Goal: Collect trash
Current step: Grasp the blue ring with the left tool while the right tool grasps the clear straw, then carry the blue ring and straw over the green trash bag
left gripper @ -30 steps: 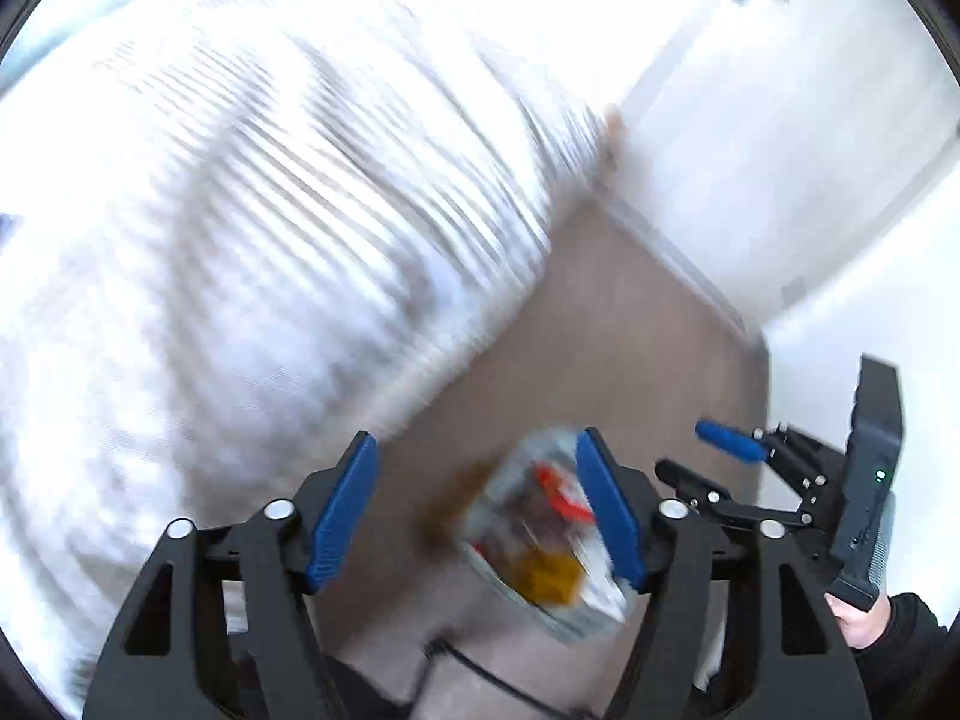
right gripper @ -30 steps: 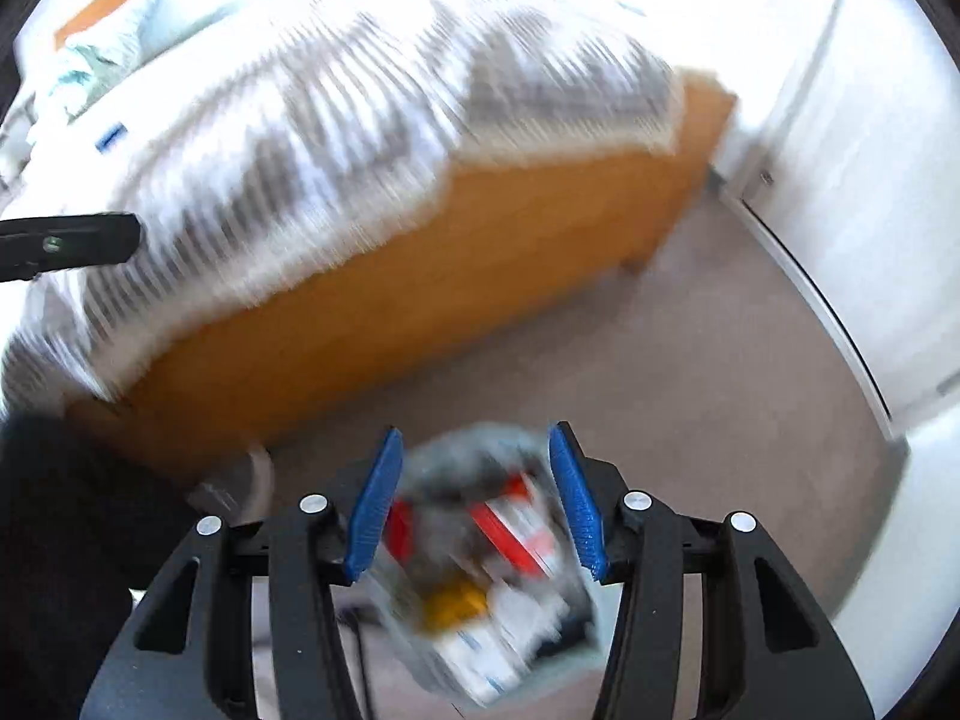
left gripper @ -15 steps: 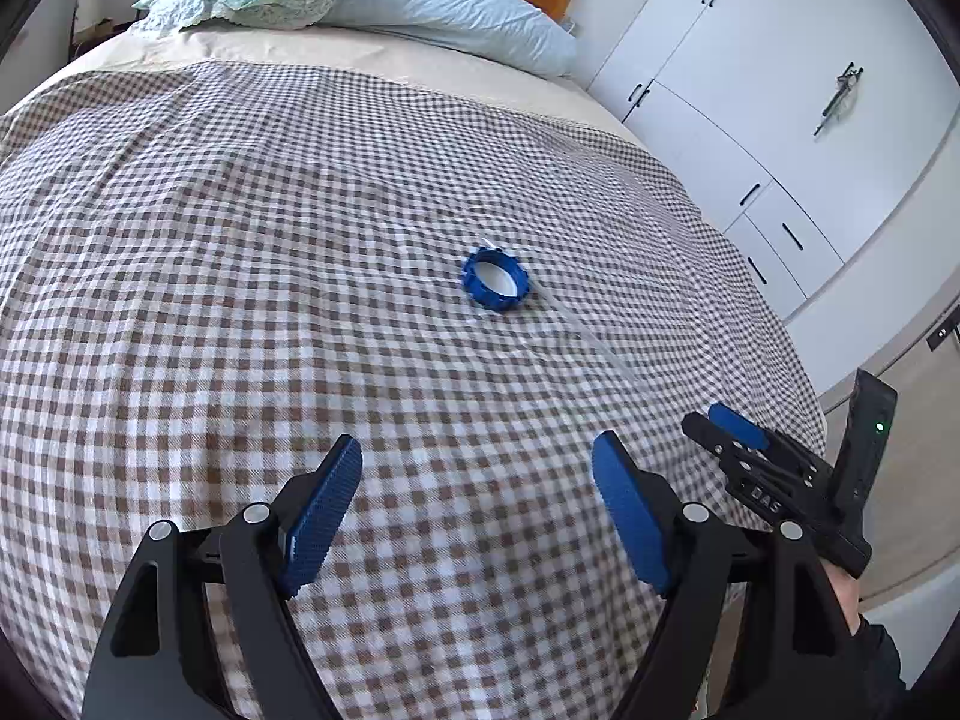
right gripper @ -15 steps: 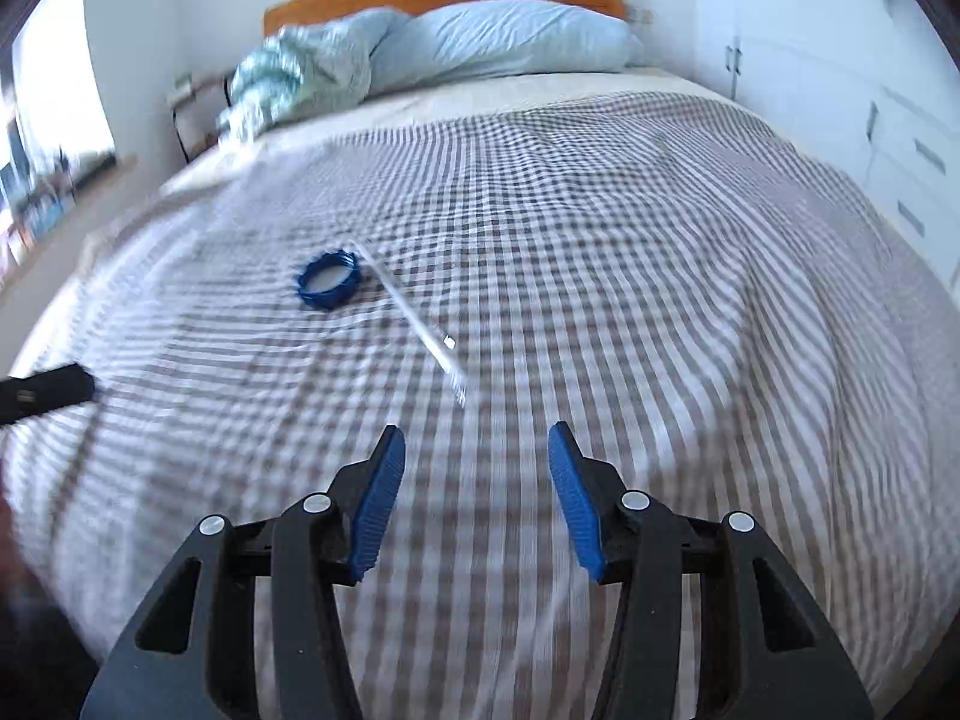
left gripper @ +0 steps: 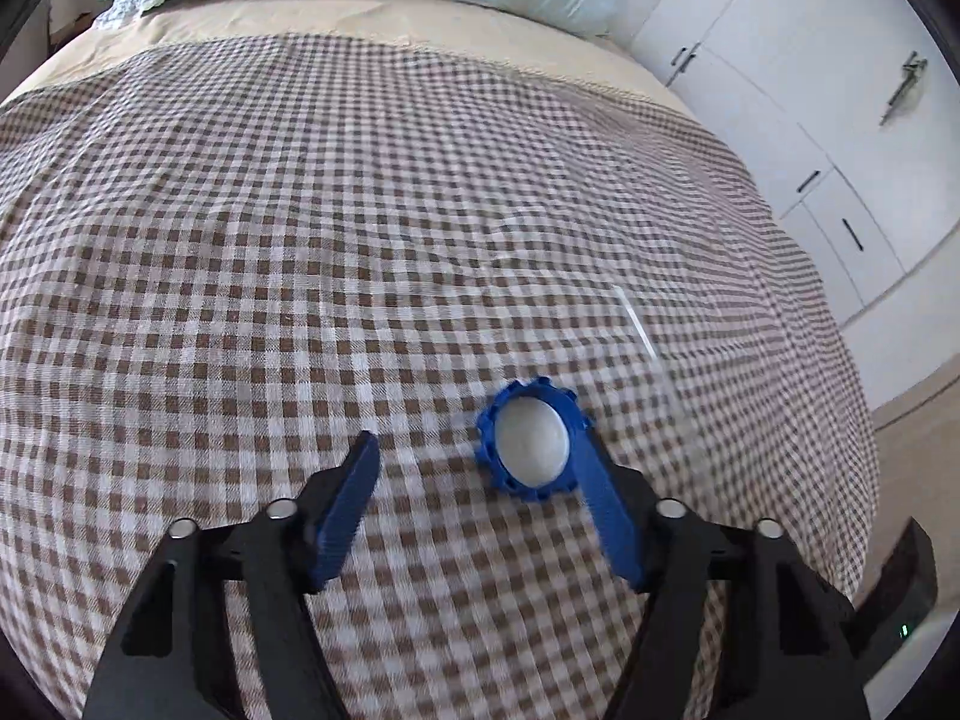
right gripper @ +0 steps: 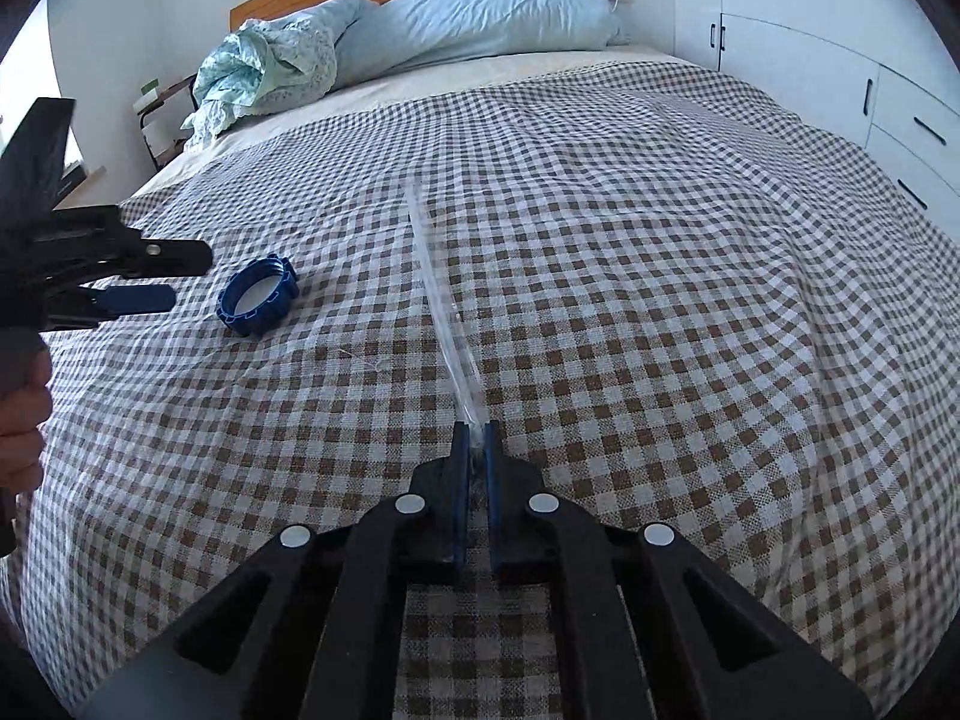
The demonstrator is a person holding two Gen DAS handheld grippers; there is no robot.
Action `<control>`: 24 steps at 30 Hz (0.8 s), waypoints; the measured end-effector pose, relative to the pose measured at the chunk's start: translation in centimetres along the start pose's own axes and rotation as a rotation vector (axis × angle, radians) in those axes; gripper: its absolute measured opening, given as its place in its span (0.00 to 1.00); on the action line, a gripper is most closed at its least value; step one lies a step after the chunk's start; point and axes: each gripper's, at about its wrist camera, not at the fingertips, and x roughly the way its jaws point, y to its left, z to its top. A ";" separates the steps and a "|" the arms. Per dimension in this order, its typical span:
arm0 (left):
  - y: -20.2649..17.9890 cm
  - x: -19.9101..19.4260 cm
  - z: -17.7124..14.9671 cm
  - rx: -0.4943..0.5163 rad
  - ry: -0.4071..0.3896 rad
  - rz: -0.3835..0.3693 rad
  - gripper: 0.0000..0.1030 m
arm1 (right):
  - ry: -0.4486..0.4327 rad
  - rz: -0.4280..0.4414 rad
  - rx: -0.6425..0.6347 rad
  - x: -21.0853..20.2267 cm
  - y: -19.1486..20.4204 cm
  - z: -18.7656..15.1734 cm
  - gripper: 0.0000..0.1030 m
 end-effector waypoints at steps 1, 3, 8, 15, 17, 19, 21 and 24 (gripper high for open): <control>-0.2 0.8 0.3 -0.019 0.024 0.002 0.39 | -0.004 -0.001 0.000 -0.2 -0.1 -0.1 0.05; -0.6 2.1 0.5 -0.008 0.046 -0.003 0.07 | -0.012 -0.002 0.008 -0.3 -0.3 -0.2 0.05; -0.7 0.0 -1.0 -0.040 0.033 -0.031 0.05 | -0.005 0.014 0.030 -0.5 -1.3 -0.4 0.05; -2.3 -9.9 -5.8 -0.039 -0.039 -0.084 0.05 | 0.026 -0.014 0.008 -0.2 -0.1 0.2 0.04; -3.9 -12.8 -7.4 -0.016 -0.052 -0.094 0.05 | 0.019 0.002 0.030 -2.6 -0.1 0.0 0.04; -6.1 -15.0 -8.7 0.034 -0.070 -0.101 0.05 | -0.015 -0.004 0.037 -6.9 -0.4 -1.3 0.04; -8.5 -17.3 -10.6 0.088 -0.081 -0.122 0.05 | -0.039 -0.009 0.057 -11.1 -1.4 -3.2 0.04; -12.6 -19.4 -13.8 0.176 -0.071 -0.174 0.05 | -0.054 -0.055 0.079 -17.7 -4.1 -7.2 0.04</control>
